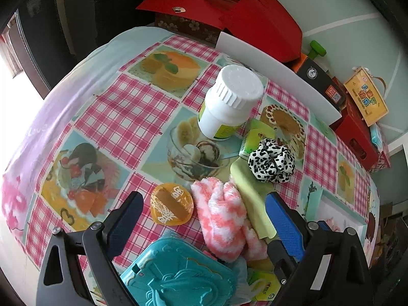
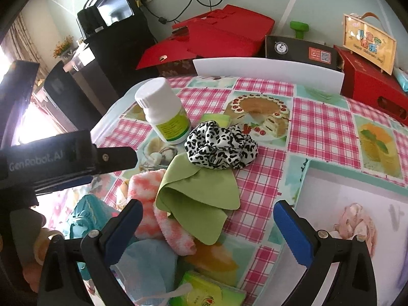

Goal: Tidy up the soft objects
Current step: 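Lower the left gripper onto the pink fuzzy sock while the right approaches the green cloth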

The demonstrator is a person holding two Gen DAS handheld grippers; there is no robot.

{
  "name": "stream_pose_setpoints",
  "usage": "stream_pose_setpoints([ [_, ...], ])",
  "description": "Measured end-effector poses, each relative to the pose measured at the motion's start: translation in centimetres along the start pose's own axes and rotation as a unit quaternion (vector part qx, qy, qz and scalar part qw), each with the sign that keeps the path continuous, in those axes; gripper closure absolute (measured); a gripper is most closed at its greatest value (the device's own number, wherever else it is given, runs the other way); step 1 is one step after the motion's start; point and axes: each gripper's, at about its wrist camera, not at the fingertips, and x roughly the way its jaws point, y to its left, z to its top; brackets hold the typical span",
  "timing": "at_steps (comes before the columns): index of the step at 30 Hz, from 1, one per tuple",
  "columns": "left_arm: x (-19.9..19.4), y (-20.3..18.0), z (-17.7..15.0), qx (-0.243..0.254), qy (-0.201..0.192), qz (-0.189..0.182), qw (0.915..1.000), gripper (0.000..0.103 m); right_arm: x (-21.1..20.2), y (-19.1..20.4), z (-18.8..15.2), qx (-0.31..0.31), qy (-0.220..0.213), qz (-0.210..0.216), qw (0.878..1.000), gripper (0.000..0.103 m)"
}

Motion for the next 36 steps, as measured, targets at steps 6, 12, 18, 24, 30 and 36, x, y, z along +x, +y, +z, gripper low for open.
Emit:
stream_pose_setpoints([
  [6, 0.4, -0.3, -0.1, 0.004, 0.005, 0.001, 1.0000, 0.007, 0.5, 0.1, 0.3, 0.000, 0.002, 0.013, 1.000, 0.000],
  [12, 0.7, -0.2, 0.0, 0.003, 0.010, 0.001, 0.9999, 0.007, 1.3, 0.4, 0.3, -0.001, 0.009, 0.020, 1.000, 0.007],
  [18, 1.4, -0.2, -0.1, 0.002, 0.020, 0.001, 0.9998, 0.007, 1.8, 0.4, 0.3, -0.001, 0.013, 0.024, 1.000, 0.014],
  [24, 1.7, -0.6, 0.0, 0.007, 0.024, 0.000, 0.9997, 0.007, 2.4, 0.2, 0.4, 0.003, 0.019, 0.031, 0.999, 0.022],
  [30, 2.0, -0.6, 0.1, 0.006, 0.030, -0.002, 0.9995, 0.007, 3.1, 0.1, 0.2, 0.008, 0.029, 0.047, 0.998, 0.035],
  [36, 2.3, -0.6, 0.2, 0.004, 0.035, -0.007, 0.9993, 0.007, 3.7, 0.2, 0.3, 0.005, 0.035, 0.056, 0.998, 0.045],
])
